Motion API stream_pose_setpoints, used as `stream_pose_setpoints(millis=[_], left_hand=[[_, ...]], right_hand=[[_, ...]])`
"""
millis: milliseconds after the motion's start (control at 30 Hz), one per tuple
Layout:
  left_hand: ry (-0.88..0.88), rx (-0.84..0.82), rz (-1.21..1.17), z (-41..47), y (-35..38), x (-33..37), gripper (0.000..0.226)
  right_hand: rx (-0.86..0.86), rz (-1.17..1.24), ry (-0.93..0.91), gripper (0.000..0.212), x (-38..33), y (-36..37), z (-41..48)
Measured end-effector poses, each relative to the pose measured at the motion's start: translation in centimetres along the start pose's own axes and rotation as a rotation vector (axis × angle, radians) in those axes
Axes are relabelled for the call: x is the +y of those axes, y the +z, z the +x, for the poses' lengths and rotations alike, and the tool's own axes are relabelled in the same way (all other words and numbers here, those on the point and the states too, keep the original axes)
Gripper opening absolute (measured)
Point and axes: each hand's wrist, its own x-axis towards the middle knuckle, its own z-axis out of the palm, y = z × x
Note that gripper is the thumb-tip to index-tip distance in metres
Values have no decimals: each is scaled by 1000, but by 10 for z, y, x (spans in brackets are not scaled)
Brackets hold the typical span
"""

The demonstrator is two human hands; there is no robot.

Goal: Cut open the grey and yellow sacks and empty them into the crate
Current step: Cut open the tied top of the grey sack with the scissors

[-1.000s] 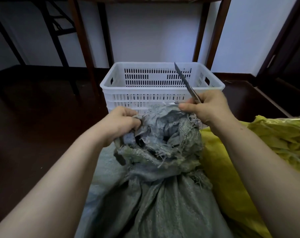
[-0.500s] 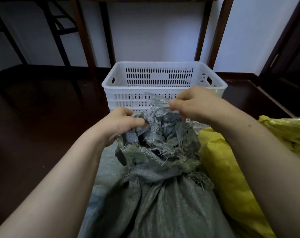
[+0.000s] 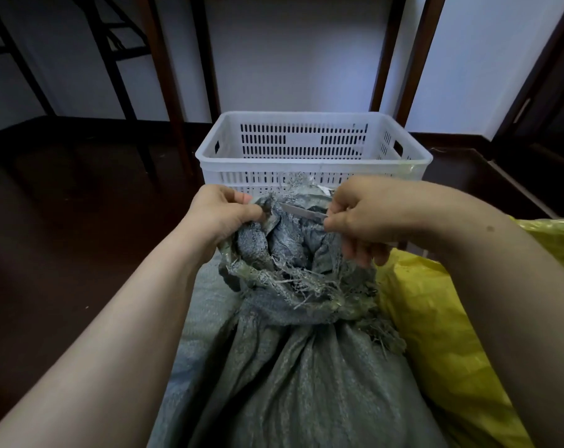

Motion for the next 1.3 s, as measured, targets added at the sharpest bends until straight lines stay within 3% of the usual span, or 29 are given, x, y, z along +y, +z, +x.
stream_pose_setpoints(millis=[300, 667, 933, 1300], left_hand=[[177, 95, 189, -2, 11, 7, 16], [279, 159, 263, -3, 15, 8, 21], [456, 162, 366, -7, 21, 8, 31], [439, 220, 384, -7, 18, 7, 29]], right_hand=[[34, 51, -4, 24, -9, 4, -5], [99, -27, 44, 26, -12, 5, -4], [138, -91, 55, 30, -17, 7, -4], [103, -32, 37, 19, -13, 5, -3]])
